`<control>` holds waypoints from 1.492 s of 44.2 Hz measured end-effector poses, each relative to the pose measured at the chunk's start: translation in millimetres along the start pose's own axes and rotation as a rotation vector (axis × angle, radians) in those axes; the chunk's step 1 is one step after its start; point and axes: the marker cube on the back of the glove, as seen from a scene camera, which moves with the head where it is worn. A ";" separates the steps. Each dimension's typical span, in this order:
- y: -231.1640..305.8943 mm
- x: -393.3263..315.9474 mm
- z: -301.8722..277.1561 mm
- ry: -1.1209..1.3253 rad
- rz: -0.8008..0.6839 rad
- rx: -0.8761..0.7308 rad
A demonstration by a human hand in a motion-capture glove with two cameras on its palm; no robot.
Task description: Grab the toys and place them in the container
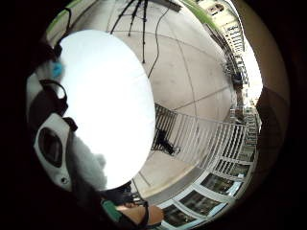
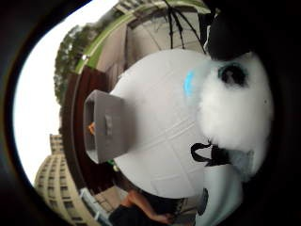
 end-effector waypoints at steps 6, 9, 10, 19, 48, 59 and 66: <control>-7.7 -57.5 -34.4 0.017 -0.122 0.126; -3.8 -90.4 -48.3 0.021 -0.155 0.120; -2.2 -101.3 -52.1 0.019 -0.165 0.118; 11.9 -192.0 -71.3 0.027 -0.234 0.119; 88.2 -440.9 -73.6 0.010 -0.438 0.120; 75.9 -441.8 -42.4 0.032 -0.428 0.036; 68.5 -423.6 -38.8 0.050 -0.425 0.040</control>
